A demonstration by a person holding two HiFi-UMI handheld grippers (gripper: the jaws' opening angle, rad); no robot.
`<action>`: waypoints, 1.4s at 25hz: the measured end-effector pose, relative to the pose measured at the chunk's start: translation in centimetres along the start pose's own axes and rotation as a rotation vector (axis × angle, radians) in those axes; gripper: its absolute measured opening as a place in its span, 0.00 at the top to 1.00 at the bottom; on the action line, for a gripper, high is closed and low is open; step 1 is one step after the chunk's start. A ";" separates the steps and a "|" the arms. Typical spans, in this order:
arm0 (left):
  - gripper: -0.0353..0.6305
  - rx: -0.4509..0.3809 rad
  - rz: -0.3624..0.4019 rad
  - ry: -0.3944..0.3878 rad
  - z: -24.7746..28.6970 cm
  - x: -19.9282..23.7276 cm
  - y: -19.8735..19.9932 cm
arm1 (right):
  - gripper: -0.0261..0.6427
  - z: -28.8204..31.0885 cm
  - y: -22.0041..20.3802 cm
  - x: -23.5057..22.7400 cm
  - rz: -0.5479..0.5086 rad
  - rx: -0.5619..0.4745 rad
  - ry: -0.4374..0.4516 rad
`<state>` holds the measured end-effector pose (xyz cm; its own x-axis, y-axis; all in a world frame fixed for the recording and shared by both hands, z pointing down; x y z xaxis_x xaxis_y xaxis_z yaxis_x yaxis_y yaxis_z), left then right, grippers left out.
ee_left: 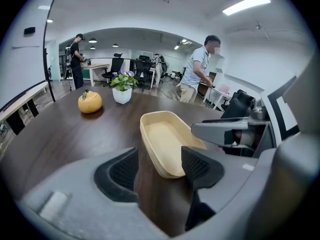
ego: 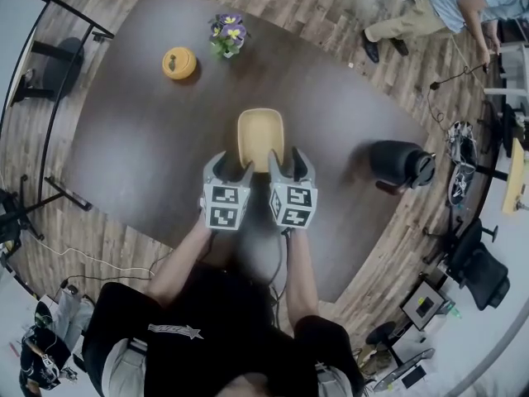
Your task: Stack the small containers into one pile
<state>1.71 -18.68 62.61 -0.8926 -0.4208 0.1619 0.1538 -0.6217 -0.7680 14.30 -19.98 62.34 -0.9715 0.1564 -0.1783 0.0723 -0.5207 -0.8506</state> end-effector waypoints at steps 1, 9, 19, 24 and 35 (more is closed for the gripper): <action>0.53 -0.011 0.007 0.002 -0.3 0.0 0.2 | 0.61 -0.4 0.2 0.1 -0.005 -0.008 -0.001; 0.53 -0.155 0.057 0.011 -4.4 0.1 4.4 | 0.61 -5.2 3.6 0.8 -0.029 -0.106 -0.021; 0.57 -0.366 0.205 -0.081 -12.2 -5.2 9.5 | 0.61 -15.3 8.5 0.6 -0.069 -0.289 -0.090; 0.61 -0.456 0.260 -0.143 -16.1 -8.8 10.6 | 0.61 -21.7 9.6 0.4 -0.099 -0.386 -0.131; 0.86 -0.580 0.324 -0.164 -23.5 -13.5 8.5 | 0.77 -32.6 7.5 1.2 -0.173 -0.535 -0.223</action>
<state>5.10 -2.81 39.35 -0.7568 -0.6493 -0.0755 0.1096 -0.0121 -0.9939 21.01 3.65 39.58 -0.9990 -0.0086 0.0437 -0.0437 0.0003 -0.9990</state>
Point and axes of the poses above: the fingertips, and each gripper's own axes: z forward along the fingers, x to its left, y out of its top, the point moved 2 cm from there along -z, backward along the fingers, and after that the axes turned 9 degrees about -x, right-handed, at the moved point
